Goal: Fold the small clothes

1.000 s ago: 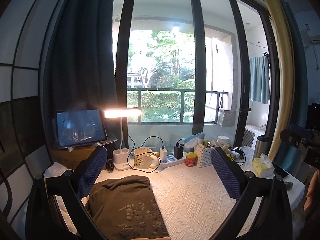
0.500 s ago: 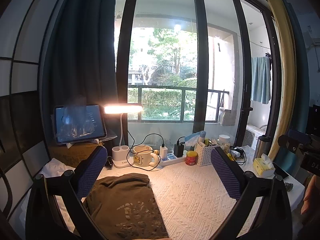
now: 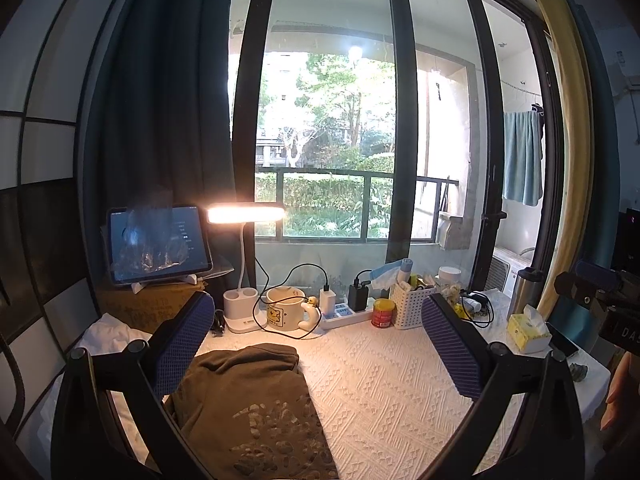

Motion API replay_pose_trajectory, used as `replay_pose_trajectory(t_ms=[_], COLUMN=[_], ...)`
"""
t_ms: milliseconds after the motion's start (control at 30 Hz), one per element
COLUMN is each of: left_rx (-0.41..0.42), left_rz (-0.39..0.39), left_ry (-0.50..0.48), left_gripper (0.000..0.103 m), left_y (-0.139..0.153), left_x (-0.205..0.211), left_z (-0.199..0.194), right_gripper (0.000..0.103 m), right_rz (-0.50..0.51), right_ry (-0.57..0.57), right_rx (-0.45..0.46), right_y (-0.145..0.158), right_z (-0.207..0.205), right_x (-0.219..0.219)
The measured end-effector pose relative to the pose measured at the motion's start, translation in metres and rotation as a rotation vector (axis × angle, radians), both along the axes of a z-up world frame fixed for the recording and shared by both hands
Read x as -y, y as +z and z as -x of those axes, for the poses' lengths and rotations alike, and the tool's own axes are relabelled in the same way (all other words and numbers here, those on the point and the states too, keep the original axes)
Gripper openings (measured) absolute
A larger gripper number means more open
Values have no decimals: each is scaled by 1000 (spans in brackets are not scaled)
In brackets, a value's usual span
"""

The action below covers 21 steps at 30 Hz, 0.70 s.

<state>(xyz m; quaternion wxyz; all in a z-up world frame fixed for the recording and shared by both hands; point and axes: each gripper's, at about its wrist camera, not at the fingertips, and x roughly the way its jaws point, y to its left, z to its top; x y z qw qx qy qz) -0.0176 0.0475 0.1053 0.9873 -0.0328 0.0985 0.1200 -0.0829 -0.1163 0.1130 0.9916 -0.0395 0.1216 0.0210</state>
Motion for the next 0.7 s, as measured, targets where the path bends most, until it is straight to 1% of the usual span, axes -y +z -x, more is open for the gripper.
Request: replay_pose_trajectory(t_ms=[700], left_rx=[-5], left_rz=[-1], left_ry=[-3], left_gripper=[102], left_y=[-2], left_x=[4], left_z=[-5], right_gripper=[69], right_rz=[-1], right_ry=[5], right_rx=[-13], right_y=[-4], right_z=[-6], right_x=[6])
